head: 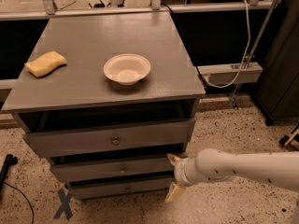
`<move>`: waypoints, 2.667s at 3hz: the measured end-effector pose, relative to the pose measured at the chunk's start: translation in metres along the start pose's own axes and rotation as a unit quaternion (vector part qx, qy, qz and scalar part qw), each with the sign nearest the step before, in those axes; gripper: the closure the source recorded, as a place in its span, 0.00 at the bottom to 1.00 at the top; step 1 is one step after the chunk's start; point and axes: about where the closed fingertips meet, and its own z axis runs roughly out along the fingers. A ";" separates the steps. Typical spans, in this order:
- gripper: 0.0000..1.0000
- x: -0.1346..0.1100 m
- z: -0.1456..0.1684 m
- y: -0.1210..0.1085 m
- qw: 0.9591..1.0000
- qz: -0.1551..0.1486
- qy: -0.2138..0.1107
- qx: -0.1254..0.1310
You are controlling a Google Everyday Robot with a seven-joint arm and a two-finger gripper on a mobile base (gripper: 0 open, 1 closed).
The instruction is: Open middle drawer
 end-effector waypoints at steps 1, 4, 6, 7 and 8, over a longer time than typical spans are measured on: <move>0.00 0.005 0.020 -0.013 1.000 0.009 0.006 -0.003; 0.18 0.004 0.055 -0.037 1.000 0.014 0.006 -0.015; 0.36 -0.001 0.060 -0.035 1.000 0.015 -0.007 -0.027; 0.34 -0.002 0.058 -0.036 1.000 0.015 -0.007 -0.027; 0.33 -0.003 0.056 -0.036 1.000 0.015 -0.007 -0.027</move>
Offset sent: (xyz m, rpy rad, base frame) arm 0.0445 0.0063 -0.0362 -0.0129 0.0315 -0.0363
